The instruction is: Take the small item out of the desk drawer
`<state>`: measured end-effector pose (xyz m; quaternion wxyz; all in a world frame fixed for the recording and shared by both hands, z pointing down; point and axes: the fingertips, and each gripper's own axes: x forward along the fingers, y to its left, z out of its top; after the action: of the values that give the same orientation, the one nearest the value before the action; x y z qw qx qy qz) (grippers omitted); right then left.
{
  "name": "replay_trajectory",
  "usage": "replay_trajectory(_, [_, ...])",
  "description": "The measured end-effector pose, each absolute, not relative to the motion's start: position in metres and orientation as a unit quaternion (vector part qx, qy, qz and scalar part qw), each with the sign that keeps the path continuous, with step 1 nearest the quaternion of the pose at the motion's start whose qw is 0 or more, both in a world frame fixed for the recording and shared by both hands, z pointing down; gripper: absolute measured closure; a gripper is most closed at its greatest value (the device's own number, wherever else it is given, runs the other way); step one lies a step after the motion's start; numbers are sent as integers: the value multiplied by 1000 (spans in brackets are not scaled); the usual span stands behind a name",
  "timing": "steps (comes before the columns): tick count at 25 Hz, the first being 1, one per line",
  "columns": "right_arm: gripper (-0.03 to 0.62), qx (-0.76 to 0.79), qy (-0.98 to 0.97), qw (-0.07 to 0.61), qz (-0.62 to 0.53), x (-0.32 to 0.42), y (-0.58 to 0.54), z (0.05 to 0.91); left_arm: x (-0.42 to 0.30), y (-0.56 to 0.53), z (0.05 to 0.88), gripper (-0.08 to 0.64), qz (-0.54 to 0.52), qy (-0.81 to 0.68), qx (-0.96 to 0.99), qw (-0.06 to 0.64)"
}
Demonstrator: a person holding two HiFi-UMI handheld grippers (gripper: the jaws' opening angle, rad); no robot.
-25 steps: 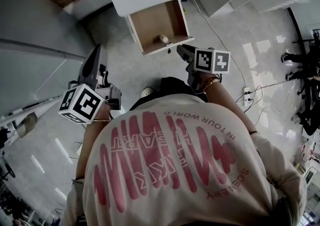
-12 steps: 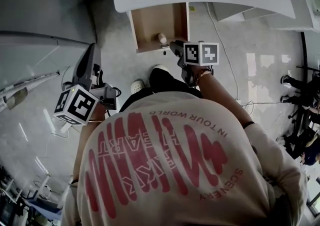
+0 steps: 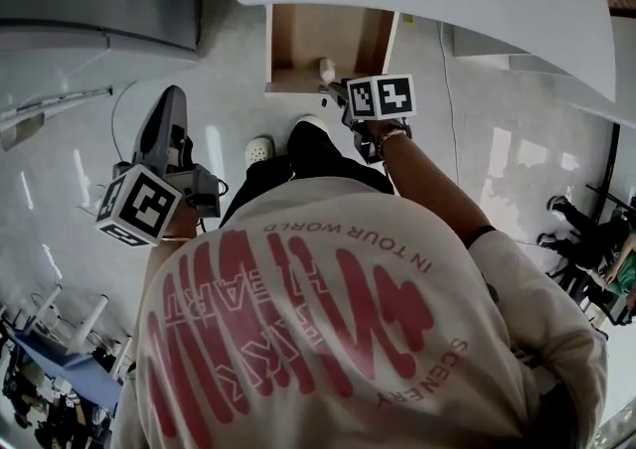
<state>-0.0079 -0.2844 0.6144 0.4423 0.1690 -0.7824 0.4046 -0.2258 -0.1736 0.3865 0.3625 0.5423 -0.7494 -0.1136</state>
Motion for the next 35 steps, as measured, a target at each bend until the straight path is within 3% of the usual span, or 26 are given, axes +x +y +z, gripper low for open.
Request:
replay_trajectory(20, [468, 116, -753, 537, 362, -19, -307, 706, -224, -121, 423, 557, -133, -812, 421, 383])
replay_trajectory(35, [445, 140, -729, 554, 377, -40, -328, 745, -230, -77, 437, 557, -154, -845, 344, 380])
